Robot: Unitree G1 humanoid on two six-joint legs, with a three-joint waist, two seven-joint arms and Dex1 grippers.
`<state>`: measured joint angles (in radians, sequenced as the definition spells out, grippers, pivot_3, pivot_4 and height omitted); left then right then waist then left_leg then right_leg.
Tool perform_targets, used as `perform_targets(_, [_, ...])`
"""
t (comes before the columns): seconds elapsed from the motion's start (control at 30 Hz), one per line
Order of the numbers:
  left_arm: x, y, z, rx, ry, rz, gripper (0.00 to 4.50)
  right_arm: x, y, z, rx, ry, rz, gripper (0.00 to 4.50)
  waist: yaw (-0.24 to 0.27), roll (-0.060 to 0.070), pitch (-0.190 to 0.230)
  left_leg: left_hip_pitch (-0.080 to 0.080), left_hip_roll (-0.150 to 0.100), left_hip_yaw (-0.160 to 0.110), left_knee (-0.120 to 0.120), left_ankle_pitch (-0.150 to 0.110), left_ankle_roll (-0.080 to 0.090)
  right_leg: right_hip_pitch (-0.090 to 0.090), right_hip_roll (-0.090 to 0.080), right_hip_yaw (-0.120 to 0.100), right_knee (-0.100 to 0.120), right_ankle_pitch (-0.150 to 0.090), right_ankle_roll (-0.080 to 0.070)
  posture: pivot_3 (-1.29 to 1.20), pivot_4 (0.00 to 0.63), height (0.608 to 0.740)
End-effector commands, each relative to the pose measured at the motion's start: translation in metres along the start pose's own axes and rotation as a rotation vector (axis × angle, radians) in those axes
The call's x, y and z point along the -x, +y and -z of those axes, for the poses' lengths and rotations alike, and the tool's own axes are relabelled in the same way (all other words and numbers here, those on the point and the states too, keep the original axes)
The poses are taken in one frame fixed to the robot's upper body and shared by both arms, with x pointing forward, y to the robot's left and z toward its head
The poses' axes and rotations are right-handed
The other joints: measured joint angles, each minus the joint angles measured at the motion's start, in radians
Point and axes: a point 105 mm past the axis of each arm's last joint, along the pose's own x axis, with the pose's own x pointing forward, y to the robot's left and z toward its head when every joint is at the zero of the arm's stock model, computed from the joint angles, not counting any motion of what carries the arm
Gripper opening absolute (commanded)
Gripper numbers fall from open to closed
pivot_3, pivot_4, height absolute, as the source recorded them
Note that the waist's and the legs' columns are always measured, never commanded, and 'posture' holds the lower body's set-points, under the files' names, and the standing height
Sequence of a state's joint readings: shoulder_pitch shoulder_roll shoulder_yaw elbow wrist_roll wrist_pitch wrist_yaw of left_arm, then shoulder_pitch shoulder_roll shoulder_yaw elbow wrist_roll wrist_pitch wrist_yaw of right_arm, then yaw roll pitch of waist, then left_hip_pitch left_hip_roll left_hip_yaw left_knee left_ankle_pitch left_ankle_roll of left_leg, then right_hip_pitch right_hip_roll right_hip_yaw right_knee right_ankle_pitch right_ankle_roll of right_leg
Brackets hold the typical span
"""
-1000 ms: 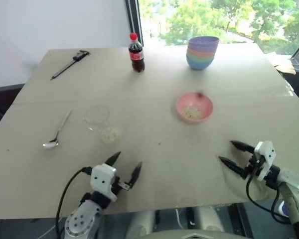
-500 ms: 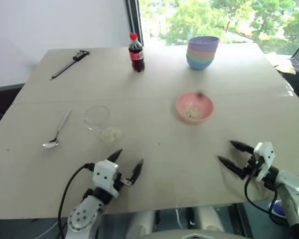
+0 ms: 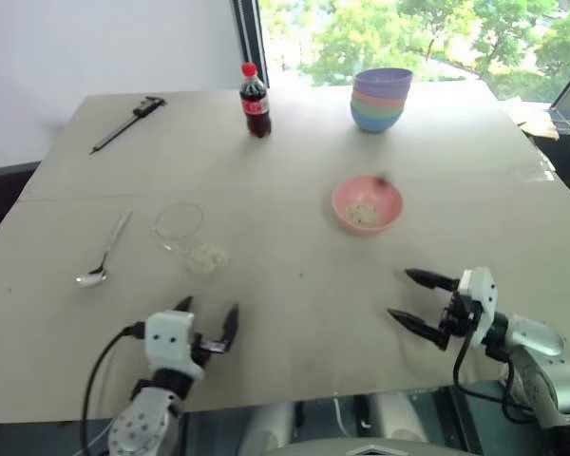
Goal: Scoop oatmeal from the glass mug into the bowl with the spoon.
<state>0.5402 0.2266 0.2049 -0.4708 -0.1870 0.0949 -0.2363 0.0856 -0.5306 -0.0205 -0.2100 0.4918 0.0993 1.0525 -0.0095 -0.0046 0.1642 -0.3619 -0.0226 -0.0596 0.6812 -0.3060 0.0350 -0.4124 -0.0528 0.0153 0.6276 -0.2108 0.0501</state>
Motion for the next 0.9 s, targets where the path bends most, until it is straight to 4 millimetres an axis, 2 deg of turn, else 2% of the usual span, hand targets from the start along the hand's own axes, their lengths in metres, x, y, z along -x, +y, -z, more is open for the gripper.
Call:
perform_targets(0.03, [0.002,0.038,-0.018,0.001,-0.035,-0.129,4.50,-0.014,0.014,-0.027,0.058,-0.042,-0.134,4.48,0.000,-0.001,0.001,0.000,0.000,0.000,0.000,0.000,0.000,0.000,0.000,0.000,0.000,0.000,0.000,0.00,0.150,0.740])
perform_targets(0.17, [-0.001,0.083,-0.039,-0.010,-0.061,-0.268,4.50,-0.027,0.022,-0.042,0.099,-0.054,-0.224,4.48,0.003,-0.003,0.002,-0.001,0.000,-0.002,0.000,0.000,0.000,0.000,0.000,-0.002,0.000,0.003,0.001,0.00,0.150,0.740])
perform_targets(0.27, [-0.006,0.103,-0.059,0.002,-0.088,-0.306,4.50,-0.034,0.025,-0.051,0.113,-0.068,-0.251,4.48,0.007,-0.004,0.002,-0.001,-0.001,-0.003,0.000,0.000,0.000,0.000,0.000,-0.003,0.000,0.005,-0.001,0.00,0.150,0.740])
perform_targets(0.33, [-0.011,0.113,-0.064,-0.009,-0.073,-0.306,4.50,-0.036,0.024,-0.053,0.118,-0.071,-0.254,4.48,0.009,-0.004,0.002,-0.002,-0.002,-0.003,0.000,0.000,-0.001,0.000,-0.001,-0.002,-0.001,0.005,-0.001,0.00,0.150,0.740])
perform_targets(0.73, [-0.044,0.167,-0.060,0.051,0.137,-0.250,4.50,-0.034,0.018,-0.056,0.135,-0.069,-0.209,4.48,0.004,-0.004,0.003,-0.001,-0.002,-0.003,0.000,0.000,-0.002,-0.001,0.000,-0.002,0.000,0.005,-0.001,0.00,0.150,0.740])
perform_targets(0.9, [-0.060,0.182,-0.048,0.031,0.234,-0.178,4.50,-0.036,0.016,-0.056,0.145,-0.072,-0.199,4.48,0.000,-0.004,0.003,-0.002,-0.002,-0.002,-0.002,0.002,-0.005,-0.002,0.000,-0.002,0.000,0.005,-0.001,0.00,0.150,0.740])
